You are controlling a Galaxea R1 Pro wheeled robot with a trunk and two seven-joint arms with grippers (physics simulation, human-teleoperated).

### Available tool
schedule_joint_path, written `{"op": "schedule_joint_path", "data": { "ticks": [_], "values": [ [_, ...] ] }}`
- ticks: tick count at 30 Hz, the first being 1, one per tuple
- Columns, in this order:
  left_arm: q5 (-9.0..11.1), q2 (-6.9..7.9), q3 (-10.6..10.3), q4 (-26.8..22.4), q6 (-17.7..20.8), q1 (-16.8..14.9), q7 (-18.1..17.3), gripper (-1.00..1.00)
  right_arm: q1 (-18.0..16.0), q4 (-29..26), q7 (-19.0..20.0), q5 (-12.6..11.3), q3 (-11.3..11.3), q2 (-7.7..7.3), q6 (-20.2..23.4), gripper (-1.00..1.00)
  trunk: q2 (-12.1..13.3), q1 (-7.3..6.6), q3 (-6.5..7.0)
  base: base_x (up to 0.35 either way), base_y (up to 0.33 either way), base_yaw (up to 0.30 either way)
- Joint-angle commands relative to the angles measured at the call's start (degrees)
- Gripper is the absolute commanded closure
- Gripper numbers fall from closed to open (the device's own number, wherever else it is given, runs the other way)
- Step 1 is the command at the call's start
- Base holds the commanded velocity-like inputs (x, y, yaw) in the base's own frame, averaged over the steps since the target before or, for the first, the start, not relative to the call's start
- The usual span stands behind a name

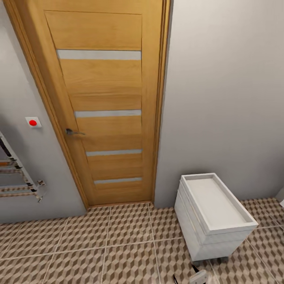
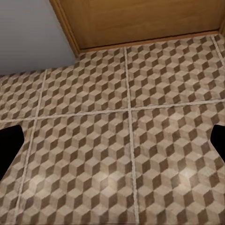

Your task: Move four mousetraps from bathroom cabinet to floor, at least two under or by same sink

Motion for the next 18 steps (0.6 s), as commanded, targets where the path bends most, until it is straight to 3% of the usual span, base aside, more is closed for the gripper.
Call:
{"op": "schedule_joint_path", "data": {
  "ticks": [1,18],
  "values": [
    [0.5,-0.03,-0.5,0.2,-0.3,-0.1,0.0,-1.0,0.0,0.0,-0.6,0.2,0.5,0.0,-0.1,-1.0,-0.1,0.03,-0.12,0.0,0.0,0.288],
    [0.5,-0.06,-0.5,0.2,-0.3,-0.1,0.0,-1.0,0.0,0.0,-0.6,0.2,0.5,-0.03,-0.1,-1.0,-0.1,0.03,-0.12,0.0,0.0,0.288]
  ]
}}
